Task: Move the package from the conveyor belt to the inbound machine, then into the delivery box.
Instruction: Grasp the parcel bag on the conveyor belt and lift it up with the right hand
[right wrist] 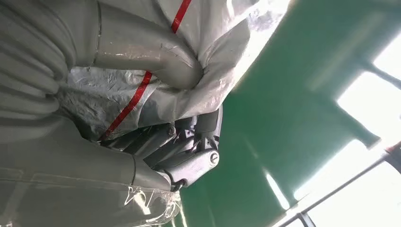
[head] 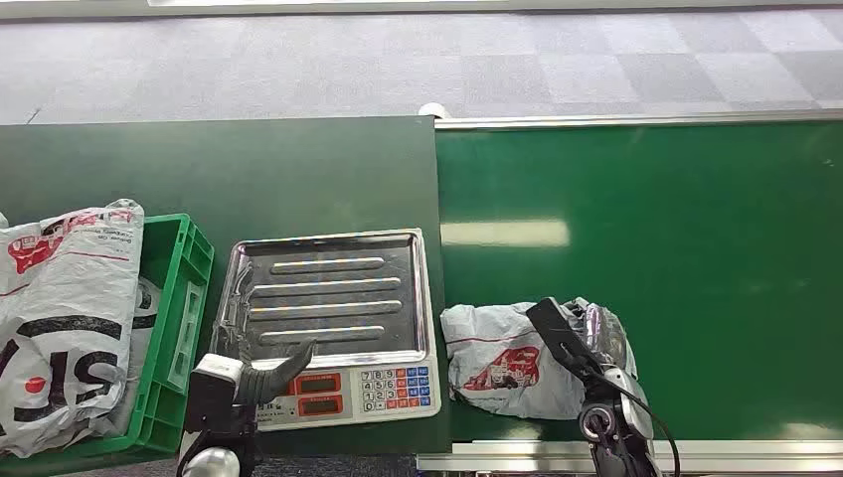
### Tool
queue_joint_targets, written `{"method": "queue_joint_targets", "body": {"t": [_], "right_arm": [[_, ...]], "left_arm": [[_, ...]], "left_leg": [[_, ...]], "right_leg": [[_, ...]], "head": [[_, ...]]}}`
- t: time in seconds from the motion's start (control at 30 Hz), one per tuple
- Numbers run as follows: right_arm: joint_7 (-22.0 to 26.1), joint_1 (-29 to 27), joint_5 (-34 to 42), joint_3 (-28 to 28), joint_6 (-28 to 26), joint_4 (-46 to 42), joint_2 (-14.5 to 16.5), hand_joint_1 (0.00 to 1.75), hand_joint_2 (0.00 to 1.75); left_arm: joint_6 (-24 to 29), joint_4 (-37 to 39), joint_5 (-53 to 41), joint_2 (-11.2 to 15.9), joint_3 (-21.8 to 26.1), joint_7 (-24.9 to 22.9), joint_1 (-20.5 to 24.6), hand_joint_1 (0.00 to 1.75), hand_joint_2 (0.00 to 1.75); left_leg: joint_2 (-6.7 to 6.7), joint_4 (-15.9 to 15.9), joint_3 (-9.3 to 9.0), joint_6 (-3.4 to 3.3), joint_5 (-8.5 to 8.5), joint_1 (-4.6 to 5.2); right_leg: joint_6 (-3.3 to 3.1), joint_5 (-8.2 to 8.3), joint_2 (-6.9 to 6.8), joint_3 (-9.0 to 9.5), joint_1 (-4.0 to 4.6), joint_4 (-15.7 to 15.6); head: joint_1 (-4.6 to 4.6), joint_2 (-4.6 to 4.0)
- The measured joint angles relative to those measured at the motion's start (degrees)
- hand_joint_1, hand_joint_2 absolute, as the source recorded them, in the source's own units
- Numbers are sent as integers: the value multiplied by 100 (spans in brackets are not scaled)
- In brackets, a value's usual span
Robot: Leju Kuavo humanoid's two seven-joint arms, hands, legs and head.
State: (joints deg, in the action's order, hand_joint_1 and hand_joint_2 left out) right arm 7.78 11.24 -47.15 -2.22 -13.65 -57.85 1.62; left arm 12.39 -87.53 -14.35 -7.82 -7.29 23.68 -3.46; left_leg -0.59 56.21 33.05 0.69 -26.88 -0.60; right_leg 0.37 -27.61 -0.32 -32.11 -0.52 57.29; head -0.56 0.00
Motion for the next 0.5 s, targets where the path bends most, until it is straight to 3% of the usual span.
{"method": "queue_joint_targets", "body": {"t": [0.5], "right_arm": [[1897,-421,2093,508,-333,-1515,170,175,175]], "left_arm": [[198,3,401,-60,27,504,27,0,175]], "left_leg": [[2,1,-1,0,0,1]], "right_leg": [[0,0,-1,0,-1,0]], "head": [[1,0]]}}
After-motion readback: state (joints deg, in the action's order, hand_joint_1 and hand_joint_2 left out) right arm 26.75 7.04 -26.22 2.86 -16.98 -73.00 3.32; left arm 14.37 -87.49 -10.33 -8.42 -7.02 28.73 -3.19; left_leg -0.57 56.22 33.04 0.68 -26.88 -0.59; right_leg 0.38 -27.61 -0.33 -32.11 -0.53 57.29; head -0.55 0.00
